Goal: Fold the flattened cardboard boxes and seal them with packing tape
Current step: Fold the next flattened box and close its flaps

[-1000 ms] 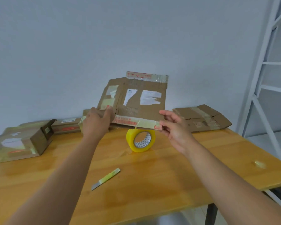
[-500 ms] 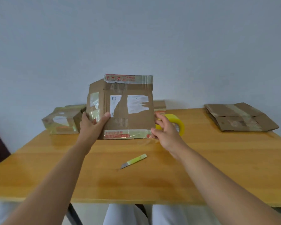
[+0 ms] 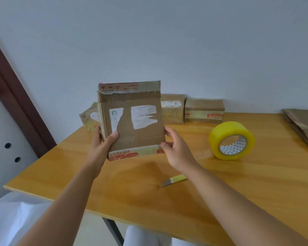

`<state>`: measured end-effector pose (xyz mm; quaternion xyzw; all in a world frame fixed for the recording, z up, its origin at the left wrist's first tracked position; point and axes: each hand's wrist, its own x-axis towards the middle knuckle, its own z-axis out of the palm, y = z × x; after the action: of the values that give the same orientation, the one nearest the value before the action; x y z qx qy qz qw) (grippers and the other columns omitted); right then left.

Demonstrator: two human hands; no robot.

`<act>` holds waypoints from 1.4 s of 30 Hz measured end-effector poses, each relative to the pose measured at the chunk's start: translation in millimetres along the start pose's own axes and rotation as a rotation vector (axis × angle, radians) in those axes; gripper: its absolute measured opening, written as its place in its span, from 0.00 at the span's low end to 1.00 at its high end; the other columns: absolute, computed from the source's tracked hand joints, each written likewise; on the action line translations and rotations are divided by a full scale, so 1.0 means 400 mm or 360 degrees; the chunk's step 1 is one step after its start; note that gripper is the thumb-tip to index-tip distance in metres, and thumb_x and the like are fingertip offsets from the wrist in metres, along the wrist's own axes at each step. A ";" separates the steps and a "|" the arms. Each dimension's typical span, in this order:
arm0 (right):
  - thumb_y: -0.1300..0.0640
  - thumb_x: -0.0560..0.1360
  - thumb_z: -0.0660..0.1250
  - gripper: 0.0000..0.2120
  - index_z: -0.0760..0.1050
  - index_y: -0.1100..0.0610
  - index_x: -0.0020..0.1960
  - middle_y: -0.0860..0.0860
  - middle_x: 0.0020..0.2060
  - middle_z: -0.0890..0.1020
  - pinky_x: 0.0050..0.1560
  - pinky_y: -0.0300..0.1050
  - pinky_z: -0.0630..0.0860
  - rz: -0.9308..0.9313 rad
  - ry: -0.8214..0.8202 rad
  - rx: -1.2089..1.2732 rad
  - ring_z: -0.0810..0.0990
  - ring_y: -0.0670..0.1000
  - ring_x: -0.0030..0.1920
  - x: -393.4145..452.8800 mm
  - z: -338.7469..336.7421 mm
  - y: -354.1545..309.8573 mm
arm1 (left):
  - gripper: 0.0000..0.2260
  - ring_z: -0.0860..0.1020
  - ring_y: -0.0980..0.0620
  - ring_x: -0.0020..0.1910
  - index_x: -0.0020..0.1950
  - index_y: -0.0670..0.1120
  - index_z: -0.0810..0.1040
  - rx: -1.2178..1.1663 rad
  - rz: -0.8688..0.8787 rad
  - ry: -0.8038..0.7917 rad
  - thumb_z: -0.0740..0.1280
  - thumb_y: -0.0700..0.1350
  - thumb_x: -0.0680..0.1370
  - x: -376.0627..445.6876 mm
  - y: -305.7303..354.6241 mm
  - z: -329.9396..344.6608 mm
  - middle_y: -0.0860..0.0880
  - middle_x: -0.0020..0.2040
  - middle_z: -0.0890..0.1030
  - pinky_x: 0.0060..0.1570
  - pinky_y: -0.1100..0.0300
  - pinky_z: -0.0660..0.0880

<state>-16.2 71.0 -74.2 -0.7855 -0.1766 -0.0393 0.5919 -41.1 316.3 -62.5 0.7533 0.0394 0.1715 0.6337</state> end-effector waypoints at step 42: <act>0.18 0.65 0.57 0.36 0.68 0.44 0.59 0.64 0.64 0.73 0.67 0.64 0.70 0.0505 -0.0230 0.0515 0.74 0.66 0.62 0.028 0.076 0.113 | 0.47 0.84 0.55 0.52 0.64 0.56 0.73 -0.0284 -0.0072 -0.0059 0.72 0.79 0.52 -0.002 -0.137 0.010 0.54 0.55 0.84 0.42 0.62 0.80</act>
<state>4.2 91.5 -121.5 -0.6991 -0.0970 0.1393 0.6946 -32.1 322.9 -116.4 0.6959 0.0292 0.1461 0.7026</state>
